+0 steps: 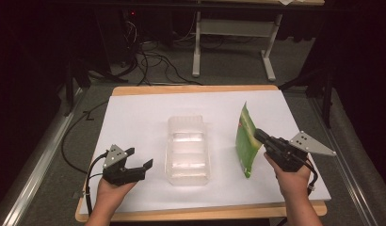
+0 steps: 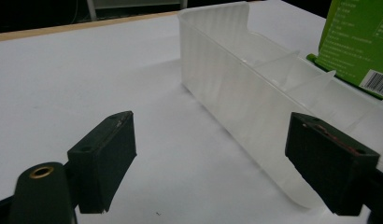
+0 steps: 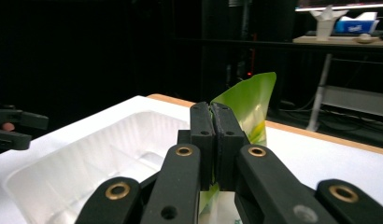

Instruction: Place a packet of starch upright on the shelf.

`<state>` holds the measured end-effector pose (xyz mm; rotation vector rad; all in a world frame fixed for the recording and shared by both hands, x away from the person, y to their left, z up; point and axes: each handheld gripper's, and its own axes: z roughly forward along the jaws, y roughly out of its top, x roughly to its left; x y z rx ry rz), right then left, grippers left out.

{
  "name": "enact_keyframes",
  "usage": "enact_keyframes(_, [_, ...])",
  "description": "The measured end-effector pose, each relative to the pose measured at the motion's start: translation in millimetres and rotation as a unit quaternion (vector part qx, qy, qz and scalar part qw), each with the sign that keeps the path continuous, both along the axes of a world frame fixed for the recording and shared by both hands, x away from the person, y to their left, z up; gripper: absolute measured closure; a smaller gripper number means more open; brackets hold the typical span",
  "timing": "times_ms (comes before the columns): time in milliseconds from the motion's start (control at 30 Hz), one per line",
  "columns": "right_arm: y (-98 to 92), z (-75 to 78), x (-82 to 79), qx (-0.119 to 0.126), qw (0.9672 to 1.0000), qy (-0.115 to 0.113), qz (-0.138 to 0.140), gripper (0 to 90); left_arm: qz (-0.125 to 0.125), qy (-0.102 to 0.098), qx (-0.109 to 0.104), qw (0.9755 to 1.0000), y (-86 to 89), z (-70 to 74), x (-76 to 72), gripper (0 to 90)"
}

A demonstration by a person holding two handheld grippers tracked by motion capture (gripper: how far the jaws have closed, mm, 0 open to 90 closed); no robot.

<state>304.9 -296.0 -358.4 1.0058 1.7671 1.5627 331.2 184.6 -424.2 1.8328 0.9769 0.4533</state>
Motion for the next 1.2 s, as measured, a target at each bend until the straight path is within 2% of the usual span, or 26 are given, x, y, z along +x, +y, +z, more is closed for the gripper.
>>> enact_keyframes(167, [-8.0,0.1,-2.7,0.006,0.9998,0.002,-0.02,88.5,-0.003,0.0,0.0,1.0,-2.0,-0.4,2.0,17.0])
enact_keyframes(200, [-12.6,0.0,-3.4,0.01,0.9994,0.004,-0.033,88.3,-0.004,0.0,-0.001,1.0,-2.8,-0.5,2.9,17.0])
enact_keyframes(300, [-20.3,-1.2,-4.5,0.024,0.9985,0.01,-0.048,88.0,-0.007,0.0,0.0,1.0,-4.0,-0.7,3.8,17.0])
enact_keyframes(400, [-27.0,-3.1,-5.1,0.037,0.9978,0.014,-0.052,87.2,-0.009,0.0,0.0,1.0,-4.8,-0.5,4.2,17.0])
enact_keyframes(533, [-28.8,-4.3,-6.2,0.042,0.9975,0.017,-0.054,85.9,-0.009,0.0,0.0,1.0,-5.7,-0.7,4.7,17.0])
enact_keyframes(700, [-24.5,-4.6,-5.8,0.038,0.9979,0.018,-0.049,82.6,-0.01,0.002,0.002,0.9999,-5.5,-0.7,4.9,17.0])
enact_keyframes(1100, [-14.9,-6.0,-6.0,0.032,0.9974,0.031,-0.056,74.6,-0.009,0.0,0.001,1.0,-5.2,-0.8,5.1,17.0])
enact_keyframes(1200, [-11.7,-5.9,-5.9,0.02,0.998,0.029,-0.052,85.9,-0.009,0.0,0.001,1.0,-5.0,-0.6,4.8,17.0])
